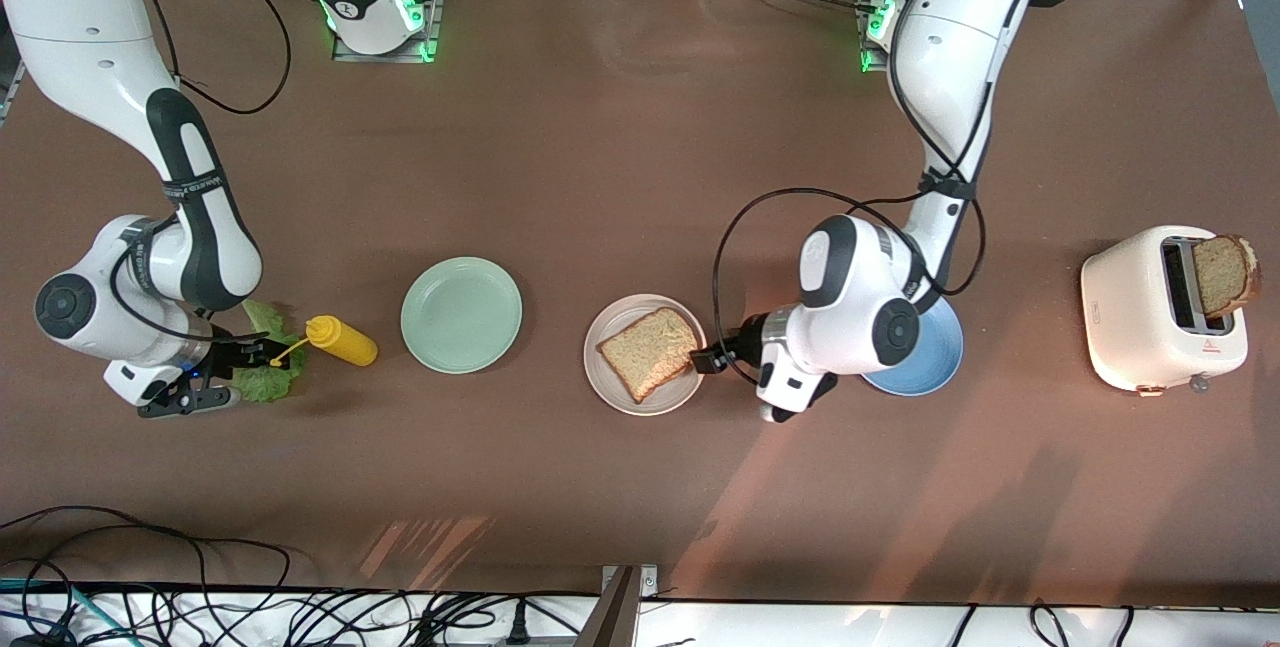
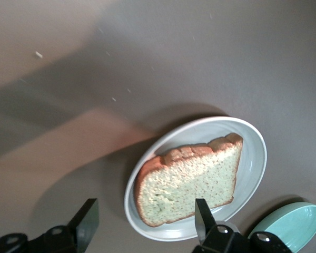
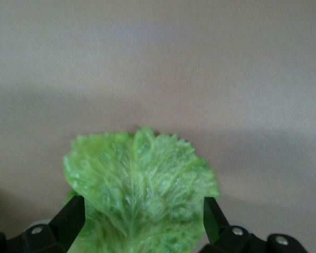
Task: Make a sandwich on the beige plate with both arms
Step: 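Grasp the lettuce leaf with the right gripper while the left gripper withdraws, then carry the lettuce leaf with the right gripper over the beige plate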
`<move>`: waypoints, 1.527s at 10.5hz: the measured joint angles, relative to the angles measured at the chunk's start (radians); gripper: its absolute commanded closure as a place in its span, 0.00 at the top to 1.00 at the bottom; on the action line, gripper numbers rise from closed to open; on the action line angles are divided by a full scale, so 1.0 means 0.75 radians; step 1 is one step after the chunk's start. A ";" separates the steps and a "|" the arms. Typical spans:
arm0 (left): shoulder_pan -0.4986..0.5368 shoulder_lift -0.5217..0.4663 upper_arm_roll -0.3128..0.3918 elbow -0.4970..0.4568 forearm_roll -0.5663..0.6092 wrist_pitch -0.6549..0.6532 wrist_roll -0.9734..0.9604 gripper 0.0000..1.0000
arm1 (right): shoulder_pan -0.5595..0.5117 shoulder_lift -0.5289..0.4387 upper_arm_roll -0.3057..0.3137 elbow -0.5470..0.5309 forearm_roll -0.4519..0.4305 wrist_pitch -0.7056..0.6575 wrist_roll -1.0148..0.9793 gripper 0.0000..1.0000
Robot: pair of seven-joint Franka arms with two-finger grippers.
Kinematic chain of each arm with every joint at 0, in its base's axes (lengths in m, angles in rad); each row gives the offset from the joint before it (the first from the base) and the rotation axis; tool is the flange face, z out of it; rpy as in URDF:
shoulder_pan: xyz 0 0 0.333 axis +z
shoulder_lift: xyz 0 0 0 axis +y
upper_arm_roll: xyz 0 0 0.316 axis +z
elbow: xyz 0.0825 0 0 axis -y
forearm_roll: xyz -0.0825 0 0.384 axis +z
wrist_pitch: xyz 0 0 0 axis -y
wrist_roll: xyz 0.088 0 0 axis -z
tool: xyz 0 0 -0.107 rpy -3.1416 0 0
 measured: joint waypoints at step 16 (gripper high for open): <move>0.582 -0.445 0.012 0.013 0.767 -0.507 0.767 1.00 | 0.030 -0.418 0.074 0.177 0.109 -0.828 0.055 0.00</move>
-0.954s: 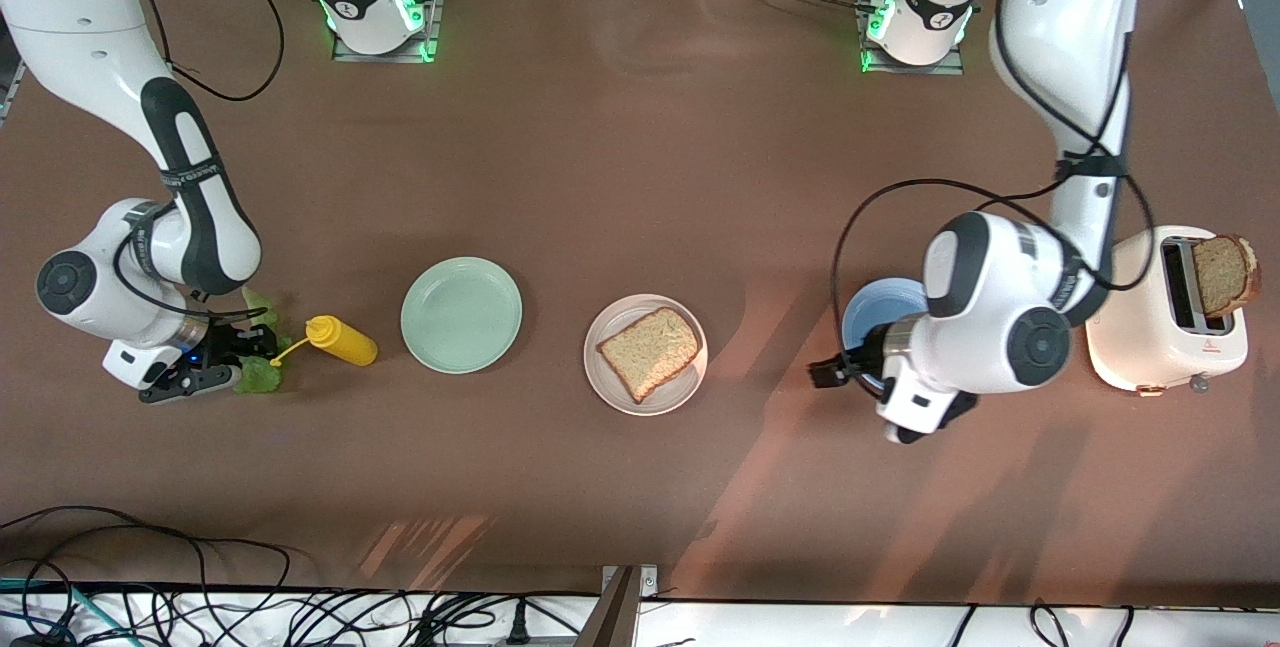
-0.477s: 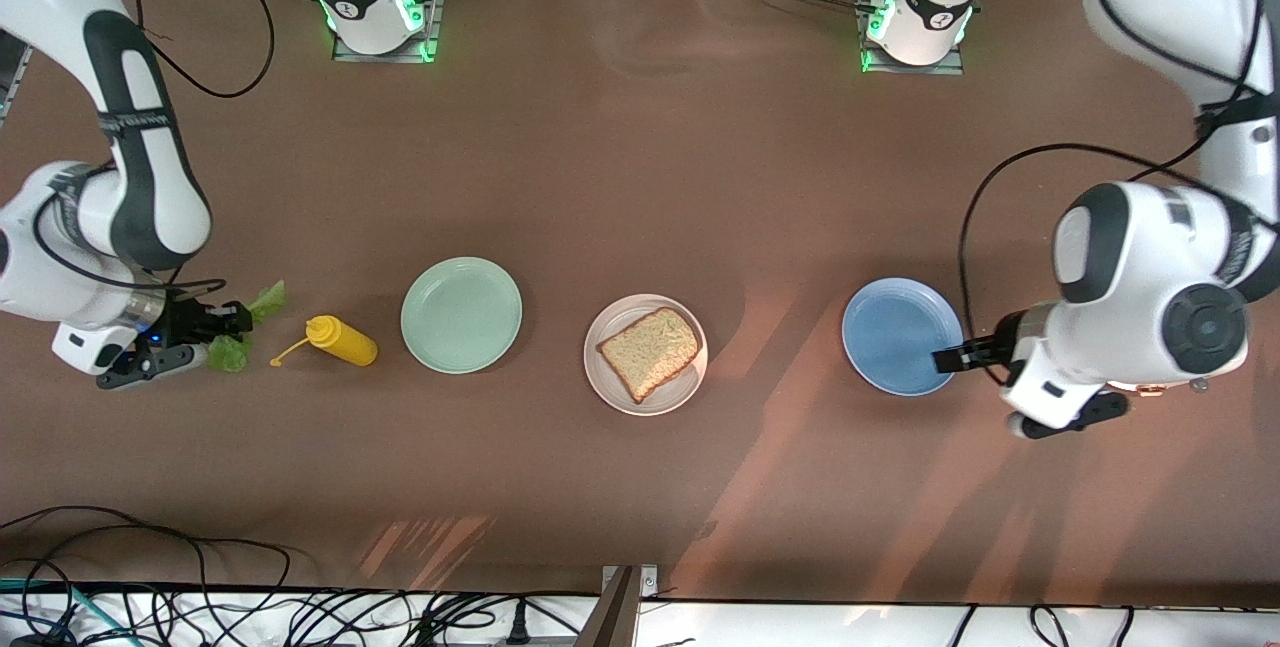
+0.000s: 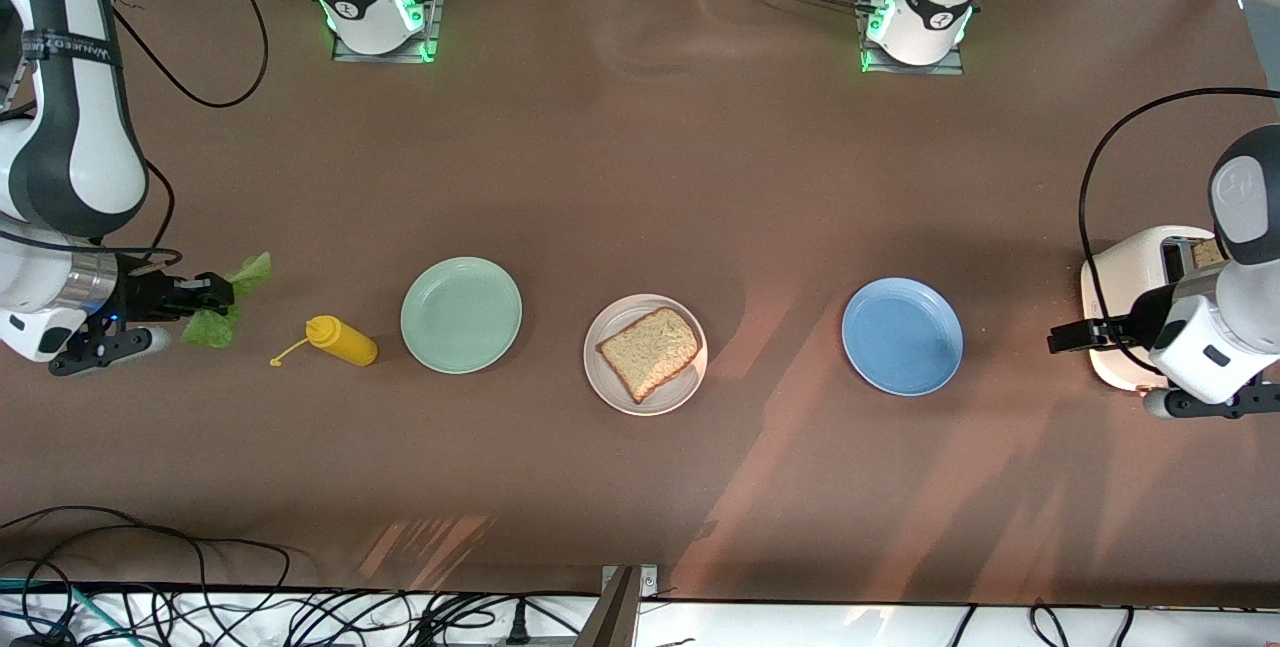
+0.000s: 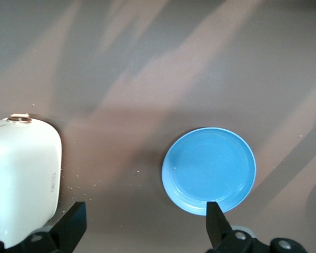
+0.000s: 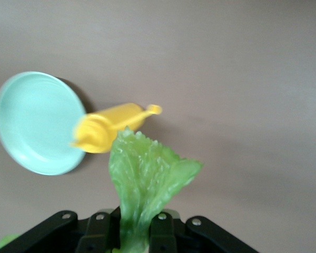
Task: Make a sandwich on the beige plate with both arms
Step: 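Carry the lettuce leaf with the right gripper over the beige plate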
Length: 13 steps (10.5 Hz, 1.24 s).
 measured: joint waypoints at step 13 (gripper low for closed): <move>0.022 -0.001 -0.016 -0.001 0.000 0.000 0.049 1.00 | 0.967 0.699 -0.402 0.689 0.337 0.333 1.199 0.00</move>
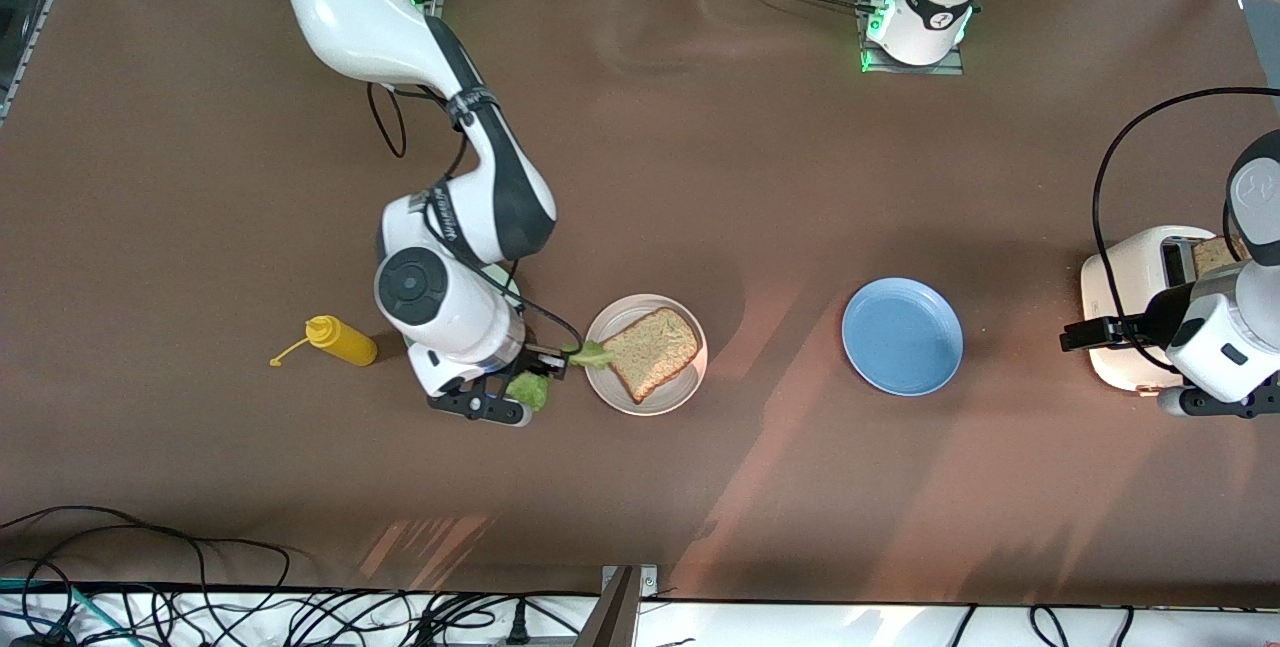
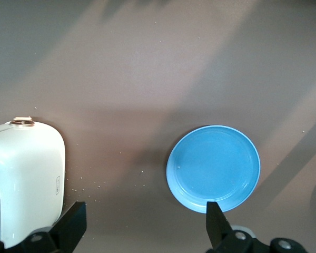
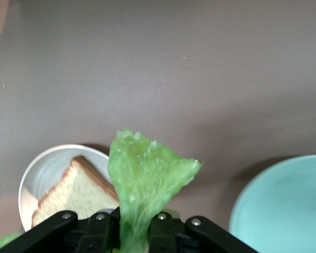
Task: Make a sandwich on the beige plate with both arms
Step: 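Carry the lettuce leaf with the right gripper over the beige plate, then lower the lettuce onto the bread and open the right gripper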
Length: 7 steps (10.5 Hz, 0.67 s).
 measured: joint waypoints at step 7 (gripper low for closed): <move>0.002 0.000 0.000 -0.003 0.000 0.000 0.005 1.00 | 0.178 0.112 0.000 0.015 0.006 0.241 0.439 0.00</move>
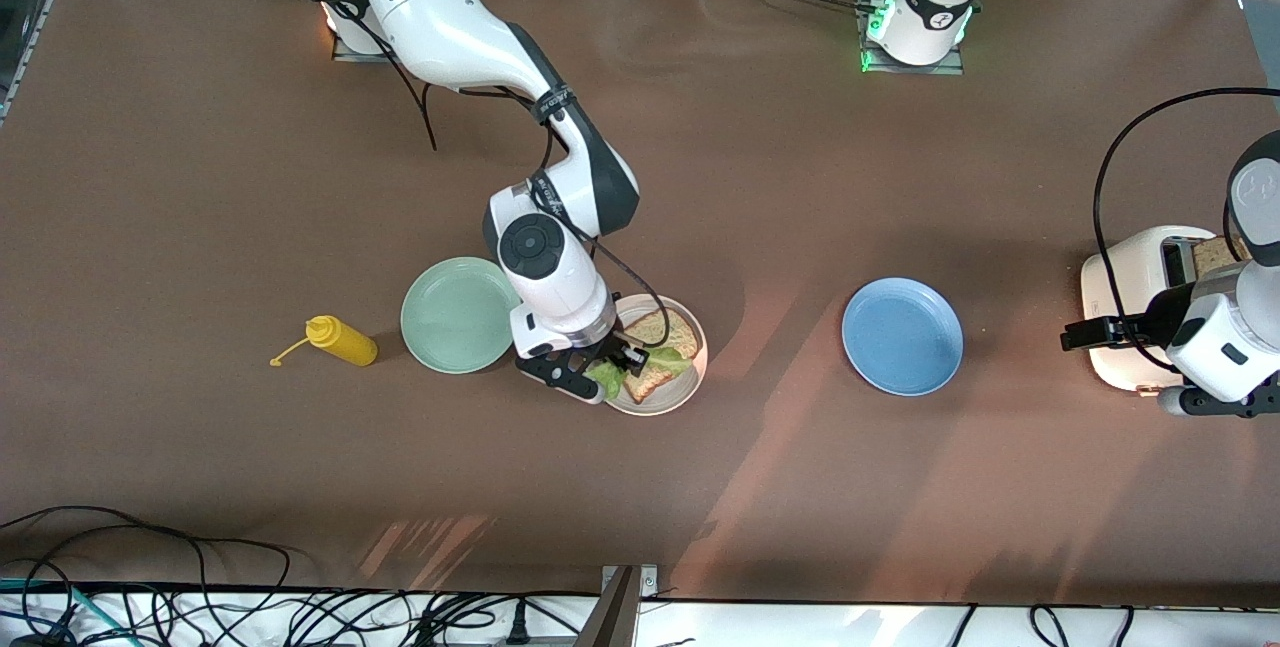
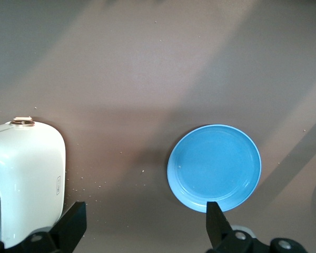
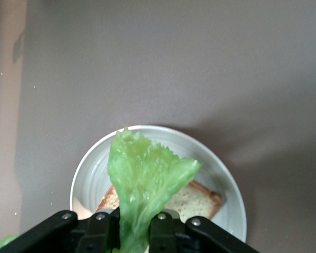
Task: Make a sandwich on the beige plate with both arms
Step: 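Lower the lettuce onto the bread and open the right gripper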
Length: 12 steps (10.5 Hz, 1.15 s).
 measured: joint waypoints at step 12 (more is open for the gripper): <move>0.000 0.000 0.000 -0.004 0.000 -0.019 0.000 1.00 | 0.054 0.091 -0.039 0.024 0.000 0.015 0.086 1.00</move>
